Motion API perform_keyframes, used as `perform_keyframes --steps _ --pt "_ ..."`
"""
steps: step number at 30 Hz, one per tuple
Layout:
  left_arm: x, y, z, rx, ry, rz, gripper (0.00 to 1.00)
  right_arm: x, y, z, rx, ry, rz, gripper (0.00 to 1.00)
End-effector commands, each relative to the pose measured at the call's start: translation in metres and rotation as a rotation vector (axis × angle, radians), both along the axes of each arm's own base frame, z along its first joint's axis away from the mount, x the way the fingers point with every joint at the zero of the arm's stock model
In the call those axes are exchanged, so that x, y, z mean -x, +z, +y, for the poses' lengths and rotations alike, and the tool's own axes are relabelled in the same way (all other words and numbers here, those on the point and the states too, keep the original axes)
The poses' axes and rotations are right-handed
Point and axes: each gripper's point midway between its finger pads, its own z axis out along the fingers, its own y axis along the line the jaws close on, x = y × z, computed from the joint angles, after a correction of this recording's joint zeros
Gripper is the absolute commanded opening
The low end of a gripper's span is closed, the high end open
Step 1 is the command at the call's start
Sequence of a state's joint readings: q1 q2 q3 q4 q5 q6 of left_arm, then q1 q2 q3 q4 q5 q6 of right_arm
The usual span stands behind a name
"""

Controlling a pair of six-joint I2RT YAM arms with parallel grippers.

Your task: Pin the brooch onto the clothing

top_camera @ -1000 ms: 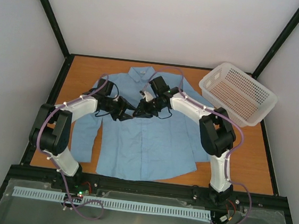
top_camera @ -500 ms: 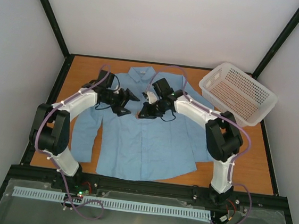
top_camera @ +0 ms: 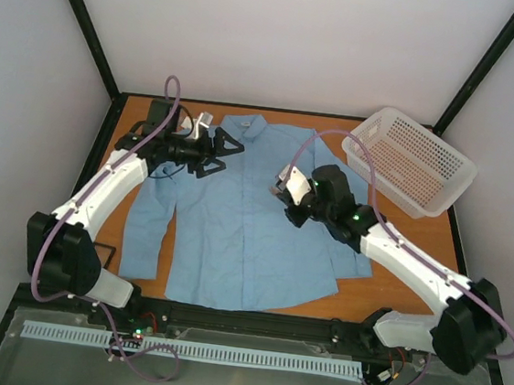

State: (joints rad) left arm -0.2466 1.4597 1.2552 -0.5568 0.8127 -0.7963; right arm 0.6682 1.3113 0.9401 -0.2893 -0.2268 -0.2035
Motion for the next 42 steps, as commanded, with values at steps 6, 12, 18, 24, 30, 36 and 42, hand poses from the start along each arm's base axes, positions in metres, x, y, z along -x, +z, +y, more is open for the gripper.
perform_keyframes --steps 6,12,18,24,30,36,42 --pt "0.030 0.050 -0.023 0.272 -0.226 -0.038 0.99 -0.020 0.086 -0.025 0.379 0.223 -0.934 0.03" --pt "0.031 0.062 -0.028 0.398 -0.217 0.047 0.88 -0.038 0.126 -0.020 0.489 0.173 -1.183 0.03" --pt "0.026 0.061 -0.047 0.425 -0.250 0.096 0.76 -0.044 0.137 -0.003 0.535 0.164 -1.298 0.03" --pt "0.017 0.061 -0.050 0.418 -0.245 0.070 0.65 -0.038 0.140 0.010 0.568 0.179 -1.364 0.03" --pt "0.019 0.063 -0.052 0.427 -0.276 0.059 0.57 -0.031 0.141 0.023 0.574 0.215 -1.397 0.03" --pt "0.020 0.075 -0.059 0.444 -0.327 0.023 0.49 -0.030 0.137 0.030 0.561 0.231 -1.398 0.03" --pt "0.024 0.064 -0.065 0.441 -0.348 0.067 0.38 -0.032 0.136 0.032 0.547 0.219 -1.388 0.03"
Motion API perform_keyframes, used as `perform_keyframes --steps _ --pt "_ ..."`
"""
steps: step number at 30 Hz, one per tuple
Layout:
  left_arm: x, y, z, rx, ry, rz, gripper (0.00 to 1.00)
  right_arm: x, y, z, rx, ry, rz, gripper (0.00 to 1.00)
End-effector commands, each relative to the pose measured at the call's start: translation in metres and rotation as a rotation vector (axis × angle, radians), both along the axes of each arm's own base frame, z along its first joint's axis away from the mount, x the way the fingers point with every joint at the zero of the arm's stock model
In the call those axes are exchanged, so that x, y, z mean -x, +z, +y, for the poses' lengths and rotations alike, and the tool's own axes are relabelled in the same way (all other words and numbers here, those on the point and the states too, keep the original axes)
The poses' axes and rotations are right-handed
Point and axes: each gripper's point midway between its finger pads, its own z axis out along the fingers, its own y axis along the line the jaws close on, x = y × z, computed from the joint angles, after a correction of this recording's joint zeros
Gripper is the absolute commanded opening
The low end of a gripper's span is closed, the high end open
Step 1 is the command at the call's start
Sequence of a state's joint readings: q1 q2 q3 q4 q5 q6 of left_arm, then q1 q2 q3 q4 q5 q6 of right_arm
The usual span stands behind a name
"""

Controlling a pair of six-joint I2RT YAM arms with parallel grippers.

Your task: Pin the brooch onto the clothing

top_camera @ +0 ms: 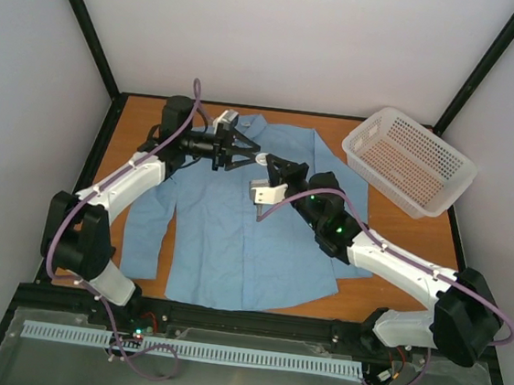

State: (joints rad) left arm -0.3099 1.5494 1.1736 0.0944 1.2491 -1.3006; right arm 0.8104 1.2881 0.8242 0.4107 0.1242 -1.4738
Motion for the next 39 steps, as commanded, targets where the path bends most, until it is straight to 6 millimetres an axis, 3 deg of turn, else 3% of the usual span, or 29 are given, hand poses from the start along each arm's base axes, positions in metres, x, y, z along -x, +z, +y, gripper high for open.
perform_keyframes --steps 1,14,29,34,36,39 --pt "0.003 0.007 -0.006 0.017 -0.041 -0.022 0.37 0.000 0.026 0.005 -0.066 -0.001 -0.060 0.03" --pt "-0.009 0.013 -0.009 0.023 -0.027 -0.043 0.14 0.002 0.025 0.005 -0.069 0.005 -0.042 0.13" --pt "-0.006 0.003 -0.012 0.009 -0.048 -0.010 0.11 0.004 0.029 0.007 -0.078 0.010 -0.049 0.10" --pt "-0.007 0.005 -0.013 0.008 -0.047 -0.013 0.01 0.004 0.029 0.006 -0.078 0.008 -0.049 0.11" --pt "-0.006 0.006 -0.013 0.011 -0.052 -0.020 0.01 0.004 0.032 0.006 -0.087 0.005 -0.049 0.16" --pt "-0.007 0.008 -0.013 0.008 -0.046 -0.035 0.01 0.004 0.036 0.003 -0.118 -0.006 -0.037 0.42"
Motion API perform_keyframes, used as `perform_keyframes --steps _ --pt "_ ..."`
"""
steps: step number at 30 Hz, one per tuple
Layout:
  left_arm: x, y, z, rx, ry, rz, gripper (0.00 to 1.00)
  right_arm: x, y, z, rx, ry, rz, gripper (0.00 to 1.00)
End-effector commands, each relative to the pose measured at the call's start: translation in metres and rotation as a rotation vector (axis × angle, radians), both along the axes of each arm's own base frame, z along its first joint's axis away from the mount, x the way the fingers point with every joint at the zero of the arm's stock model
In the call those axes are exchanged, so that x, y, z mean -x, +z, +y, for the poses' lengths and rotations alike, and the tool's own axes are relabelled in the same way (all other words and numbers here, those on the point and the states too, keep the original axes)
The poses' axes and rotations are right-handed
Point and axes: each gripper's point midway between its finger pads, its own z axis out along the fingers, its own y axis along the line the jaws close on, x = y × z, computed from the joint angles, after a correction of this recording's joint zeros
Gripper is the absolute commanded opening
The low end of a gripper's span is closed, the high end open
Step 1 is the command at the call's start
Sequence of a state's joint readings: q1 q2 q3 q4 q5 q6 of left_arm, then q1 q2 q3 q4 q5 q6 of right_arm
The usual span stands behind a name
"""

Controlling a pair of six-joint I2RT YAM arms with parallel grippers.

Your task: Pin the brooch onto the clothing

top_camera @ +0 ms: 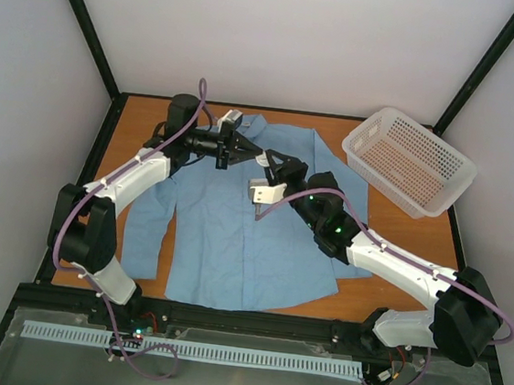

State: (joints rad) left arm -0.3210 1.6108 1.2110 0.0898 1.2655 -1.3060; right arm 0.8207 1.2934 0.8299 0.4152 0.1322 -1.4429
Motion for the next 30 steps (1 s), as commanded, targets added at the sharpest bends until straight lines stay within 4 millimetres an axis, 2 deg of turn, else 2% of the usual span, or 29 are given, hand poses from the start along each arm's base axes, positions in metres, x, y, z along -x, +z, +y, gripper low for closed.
perform_keyframes --steps 1,3,4,5,11,14,17,21,24,26,30 --pt "0.000 0.018 -0.005 0.012 -0.010 -0.084 0.01 0.003 0.036 -0.002 -0.116 -0.013 -0.033 0.54" --pt "-0.004 0.021 -0.003 0.006 0.018 -0.112 0.01 0.003 0.034 -0.008 -0.154 -0.037 0.013 0.89" --pt "-0.006 0.022 0.000 0.002 0.036 -0.126 0.01 0.004 0.034 -0.013 -0.176 -0.054 0.033 0.98" --pt "-0.010 0.024 0.003 -0.002 0.061 -0.146 0.01 0.006 0.033 -0.017 -0.202 -0.063 0.069 1.00" --pt "-0.031 0.049 0.026 -0.004 0.233 -0.315 0.01 0.041 -0.001 -0.036 -0.370 -0.054 0.481 1.00" --pt "-0.036 0.061 0.036 0.007 0.309 -0.382 0.01 0.054 -0.004 -0.041 -0.577 -0.072 0.729 1.00" --pt "-0.036 0.073 0.043 0.042 0.371 -0.439 0.01 0.058 0.010 -0.036 -0.825 -0.089 1.001 1.00" --pt "-0.031 0.093 0.051 0.095 0.438 -0.521 0.01 0.032 0.042 -0.038 -1.180 -0.115 1.335 1.00" --pt "-0.027 0.107 0.057 0.116 0.483 -0.587 0.01 0.009 0.068 -0.049 -1.405 -0.076 1.560 1.00" --pt "-0.023 0.112 0.059 0.127 0.499 -0.621 0.01 -0.001 0.087 -0.053 -1.476 -0.015 1.673 0.97" --pt "-0.012 0.120 0.061 0.176 0.497 -0.657 0.01 0.003 0.112 -0.029 -1.403 0.161 1.868 0.91"
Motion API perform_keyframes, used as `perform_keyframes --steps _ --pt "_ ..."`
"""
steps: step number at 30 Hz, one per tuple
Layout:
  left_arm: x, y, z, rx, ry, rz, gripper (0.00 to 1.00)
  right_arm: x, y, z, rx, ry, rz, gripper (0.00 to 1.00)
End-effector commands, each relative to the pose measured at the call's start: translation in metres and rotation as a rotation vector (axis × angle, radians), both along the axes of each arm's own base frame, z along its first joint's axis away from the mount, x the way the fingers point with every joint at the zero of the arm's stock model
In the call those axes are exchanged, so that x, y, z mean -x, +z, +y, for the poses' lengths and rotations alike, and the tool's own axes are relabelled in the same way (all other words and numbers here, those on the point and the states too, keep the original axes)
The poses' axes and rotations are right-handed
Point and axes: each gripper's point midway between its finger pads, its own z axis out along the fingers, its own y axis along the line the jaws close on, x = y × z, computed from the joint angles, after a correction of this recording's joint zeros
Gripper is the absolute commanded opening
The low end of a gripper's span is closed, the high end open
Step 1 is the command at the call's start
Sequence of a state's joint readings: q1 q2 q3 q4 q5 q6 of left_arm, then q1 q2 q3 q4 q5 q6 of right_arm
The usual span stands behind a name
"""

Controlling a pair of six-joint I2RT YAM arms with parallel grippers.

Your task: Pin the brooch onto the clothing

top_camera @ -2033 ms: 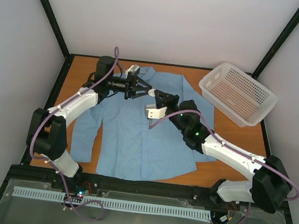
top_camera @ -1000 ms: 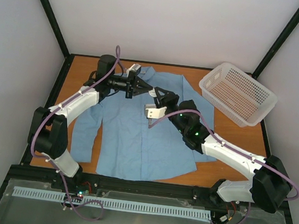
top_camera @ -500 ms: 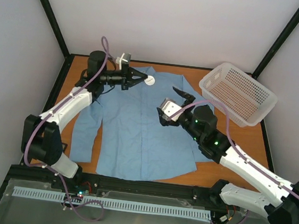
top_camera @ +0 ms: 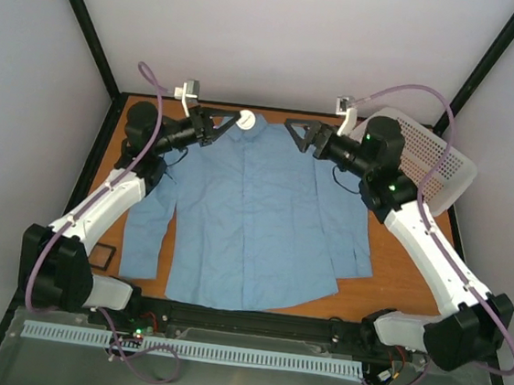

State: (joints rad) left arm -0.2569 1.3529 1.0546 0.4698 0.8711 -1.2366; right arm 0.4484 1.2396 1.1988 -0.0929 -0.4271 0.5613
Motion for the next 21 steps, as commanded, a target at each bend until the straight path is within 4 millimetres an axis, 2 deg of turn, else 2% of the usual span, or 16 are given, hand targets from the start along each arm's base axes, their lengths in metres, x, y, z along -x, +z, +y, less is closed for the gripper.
perform_keyframes --steps 1,6,9,13,16,21 --pt "0.013 0.031 0.007 0.065 0.023 -0.144 0.01 0.027 0.033 0.039 -0.246 0.317 0.185 0.89" --pt "0.024 0.035 0.002 0.068 -0.013 -0.171 0.01 0.020 0.046 0.055 -0.302 0.405 0.188 0.81" --pt "0.031 0.037 -0.001 0.055 -0.037 -0.197 0.01 0.014 0.036 0.062 -0.287 0.437 0.230 0.72" --pt "0.037 0.038 -0.002 0.037 -0.049 -0.223 0.01 0.021 0.026 0.076 -0.260 0.524 0.248 0.65" --pt "0.041 0.037 -0.006 0.017 -0.078 -0.241 0.01 0.027 0.029 0.086 -0.231 0.563 0.223 0.63" --pt "0.046 0.040 -0.010 -0.004 -0.104 -0.269 0.01 0.032 0.031 0.094 -0.232 0.596 0.206 0.50"
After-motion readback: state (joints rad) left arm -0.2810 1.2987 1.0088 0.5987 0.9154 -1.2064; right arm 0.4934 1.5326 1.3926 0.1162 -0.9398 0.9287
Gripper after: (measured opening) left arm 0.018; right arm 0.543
